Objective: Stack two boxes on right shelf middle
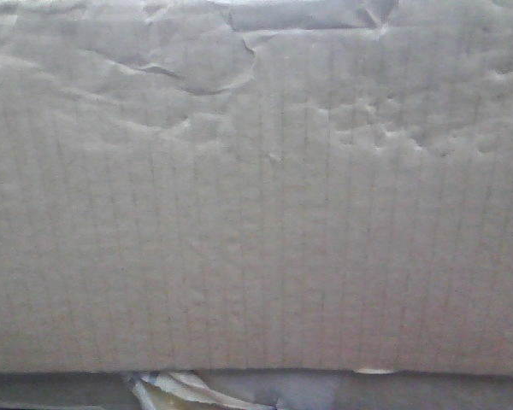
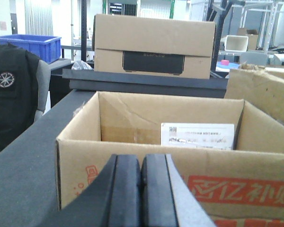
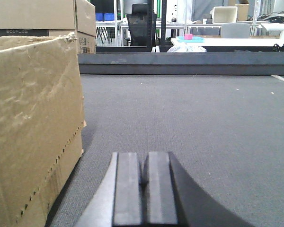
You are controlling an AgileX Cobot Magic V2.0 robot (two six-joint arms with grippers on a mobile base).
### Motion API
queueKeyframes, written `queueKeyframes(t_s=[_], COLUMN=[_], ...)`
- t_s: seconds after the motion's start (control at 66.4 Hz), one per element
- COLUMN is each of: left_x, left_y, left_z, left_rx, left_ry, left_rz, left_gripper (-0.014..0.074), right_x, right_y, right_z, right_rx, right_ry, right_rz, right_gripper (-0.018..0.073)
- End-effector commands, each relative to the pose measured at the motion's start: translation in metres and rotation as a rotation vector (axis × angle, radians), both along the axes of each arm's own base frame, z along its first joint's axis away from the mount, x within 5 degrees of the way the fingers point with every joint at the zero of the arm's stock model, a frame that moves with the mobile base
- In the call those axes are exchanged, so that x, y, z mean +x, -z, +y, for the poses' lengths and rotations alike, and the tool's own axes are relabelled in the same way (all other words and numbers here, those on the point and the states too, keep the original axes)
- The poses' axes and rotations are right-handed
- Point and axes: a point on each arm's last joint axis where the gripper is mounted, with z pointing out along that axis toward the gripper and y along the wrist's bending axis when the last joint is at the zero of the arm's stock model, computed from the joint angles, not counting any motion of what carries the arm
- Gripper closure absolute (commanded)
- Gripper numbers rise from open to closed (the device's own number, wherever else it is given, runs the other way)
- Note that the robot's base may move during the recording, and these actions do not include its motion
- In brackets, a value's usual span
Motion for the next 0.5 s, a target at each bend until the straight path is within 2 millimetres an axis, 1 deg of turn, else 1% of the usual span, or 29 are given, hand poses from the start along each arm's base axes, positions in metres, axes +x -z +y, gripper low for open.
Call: queueKeyframes(t_s=[0.0, 0.482], left_x=[-0.0009, -0.0009], left_y=[-0.0039, -0.0034], left_z=[0.0, 0.0], left_rx=[0.0, 0.001], left_ry=[-0.001, -0.001], left_rz=[-0.039, -0.033], left_gripper=[0.0707, 0.0707], right_x=[-0.0003, -0.0003], right_y=[-0.0023, -0.0023], right_z=[0.0001, 0.0001], right_rx=[-0.012, -0.012], right_ry=[-0.002, -0.002], right_rz=[-0.026, -0.026], right_gripper=[0.0721, 0.0721])
